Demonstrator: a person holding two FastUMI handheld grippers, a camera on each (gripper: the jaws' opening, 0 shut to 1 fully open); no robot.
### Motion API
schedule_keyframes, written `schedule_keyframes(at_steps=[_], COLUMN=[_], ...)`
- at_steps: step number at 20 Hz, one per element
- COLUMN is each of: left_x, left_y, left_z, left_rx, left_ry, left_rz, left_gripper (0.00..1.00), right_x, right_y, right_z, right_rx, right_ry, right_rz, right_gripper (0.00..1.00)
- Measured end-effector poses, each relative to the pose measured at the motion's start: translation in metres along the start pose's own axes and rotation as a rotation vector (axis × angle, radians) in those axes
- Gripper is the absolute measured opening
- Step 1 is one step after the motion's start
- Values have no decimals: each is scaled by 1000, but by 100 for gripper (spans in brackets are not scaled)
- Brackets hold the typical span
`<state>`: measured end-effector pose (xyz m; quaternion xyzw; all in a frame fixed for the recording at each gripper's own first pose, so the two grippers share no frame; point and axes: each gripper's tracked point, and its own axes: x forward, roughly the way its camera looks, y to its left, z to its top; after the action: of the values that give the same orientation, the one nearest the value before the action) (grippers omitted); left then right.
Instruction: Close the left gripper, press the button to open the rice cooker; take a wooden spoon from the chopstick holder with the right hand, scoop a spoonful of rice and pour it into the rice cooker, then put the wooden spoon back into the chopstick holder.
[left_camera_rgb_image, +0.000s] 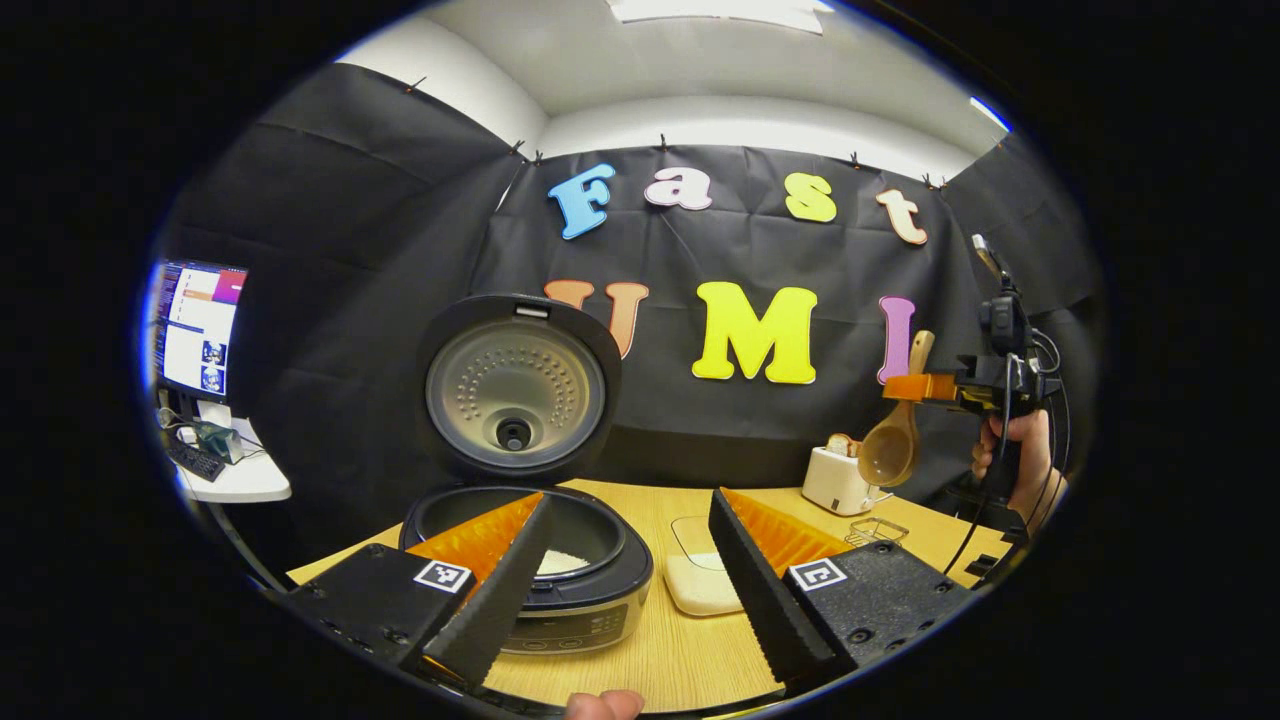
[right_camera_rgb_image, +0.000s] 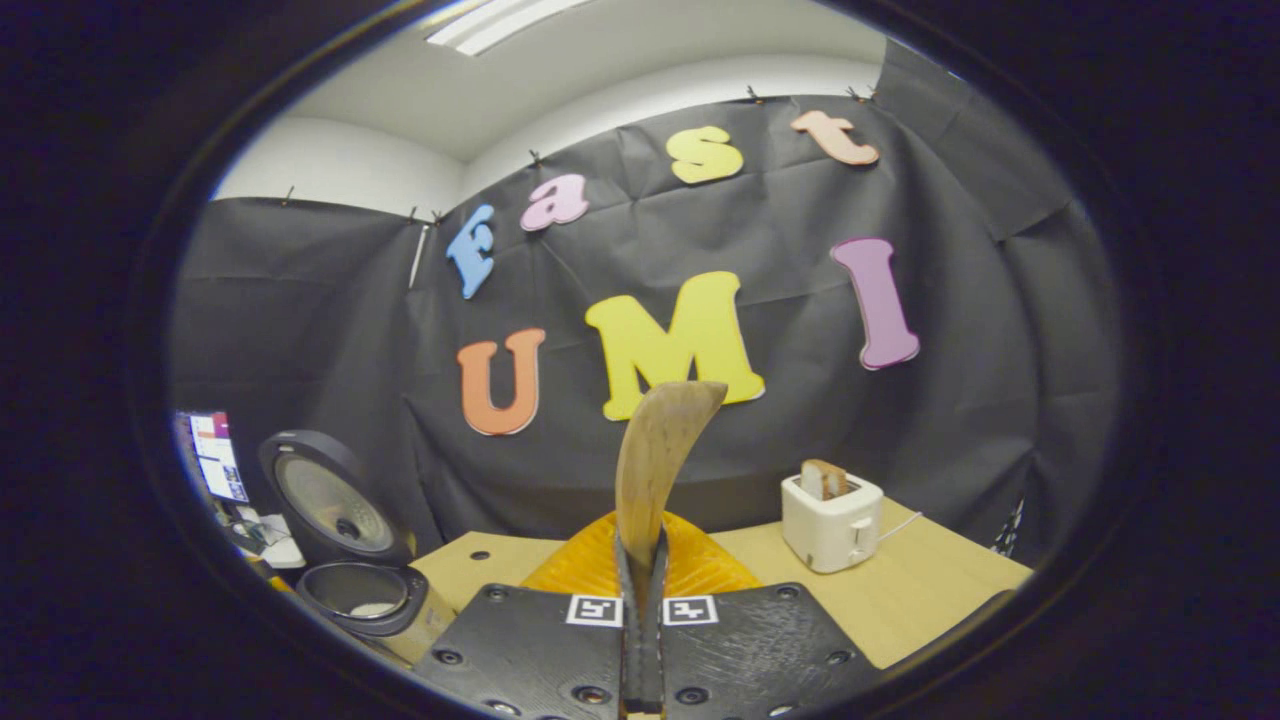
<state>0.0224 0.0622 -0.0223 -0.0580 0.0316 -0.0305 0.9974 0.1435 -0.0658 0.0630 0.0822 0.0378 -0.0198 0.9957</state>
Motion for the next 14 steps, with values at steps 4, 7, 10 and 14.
schedule_keyframes(at_steps=[4,7,10,14], left_x=[1,0,0,-1], left_y=[-4,-8,-14,-8], left_z=[-5,-5,-2,-6], left_rx=[13,16,15,8], left_ry=[17,20,19,28], left_rz=[-8,-19,-50,-38], left_gripper=[99,99,99,99], right_x=[9,24,35,37], right_y=[-51,-68,-80,-86], right_z=[-41,-64,-83,-101], right_rx=[-12,-8,-36,-19], right_ry=[50,73,42,34], right_rz=[-103,-129,-130,-132], right_gripper=[0,0,0,0])
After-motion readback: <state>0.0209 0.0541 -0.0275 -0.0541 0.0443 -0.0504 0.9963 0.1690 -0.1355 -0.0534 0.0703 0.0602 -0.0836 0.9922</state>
